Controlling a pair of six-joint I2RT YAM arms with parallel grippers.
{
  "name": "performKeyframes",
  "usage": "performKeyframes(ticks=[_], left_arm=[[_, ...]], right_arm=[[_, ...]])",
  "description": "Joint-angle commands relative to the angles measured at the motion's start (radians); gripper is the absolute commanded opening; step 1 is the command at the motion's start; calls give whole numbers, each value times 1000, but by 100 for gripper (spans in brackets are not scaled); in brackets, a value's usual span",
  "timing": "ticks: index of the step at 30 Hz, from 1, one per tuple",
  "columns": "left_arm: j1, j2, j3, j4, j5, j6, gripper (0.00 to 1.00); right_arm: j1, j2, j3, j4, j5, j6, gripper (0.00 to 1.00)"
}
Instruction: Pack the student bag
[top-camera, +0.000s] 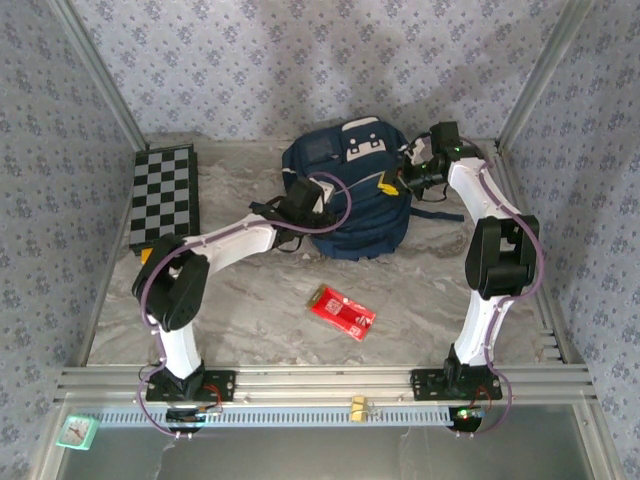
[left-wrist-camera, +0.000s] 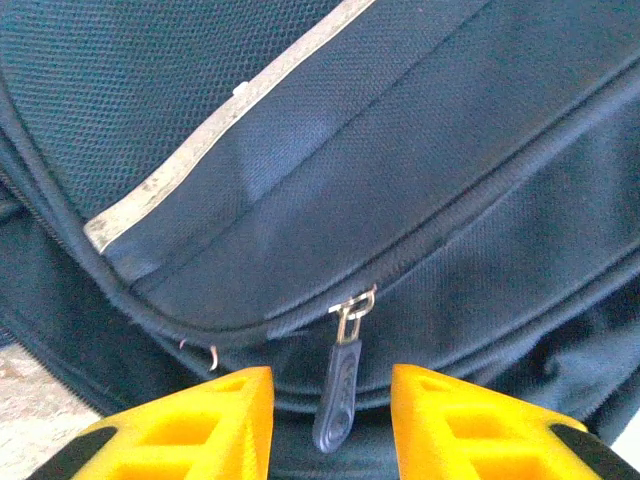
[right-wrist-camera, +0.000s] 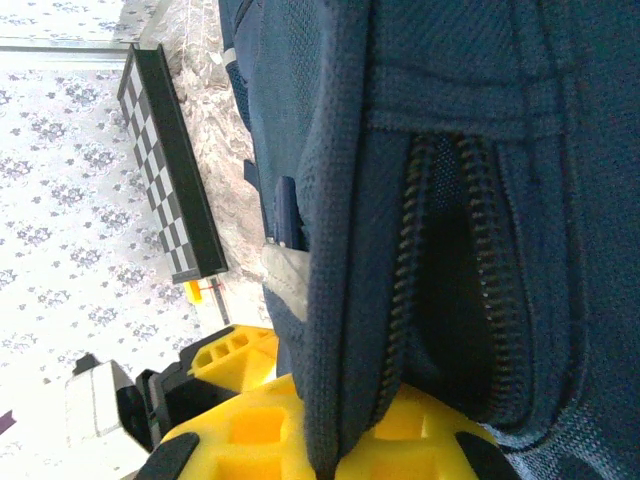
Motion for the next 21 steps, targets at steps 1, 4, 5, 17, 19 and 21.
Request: performKeyframes(ticks=[1, 4, 5, 17, 19, 21], left_arm=[[25, 51, 70, -41, 17, 7, 34], [42, 79, 90, -32, 61, -3, 32], [41, 88, 94, -25, 69, -2, 31], [49, 132, 118, -26, 53, 11, 4], [53, 108, 95, -28, 21, 13, 0], [53, 59, 44, -9, -16, 22, 0]], right_arm=[[4, -41, 27, 39, -39, 9, 0], [6, -39, 29, 36, -37, 5, 0], [6, -36, 31, 32, -35, 4, 0], [9, -41, 36, 27, -39, 3, 0], [8, -46, 38, 18, -40, -2, 0], [9, -50, 42, 16, -43, -6, 0]])
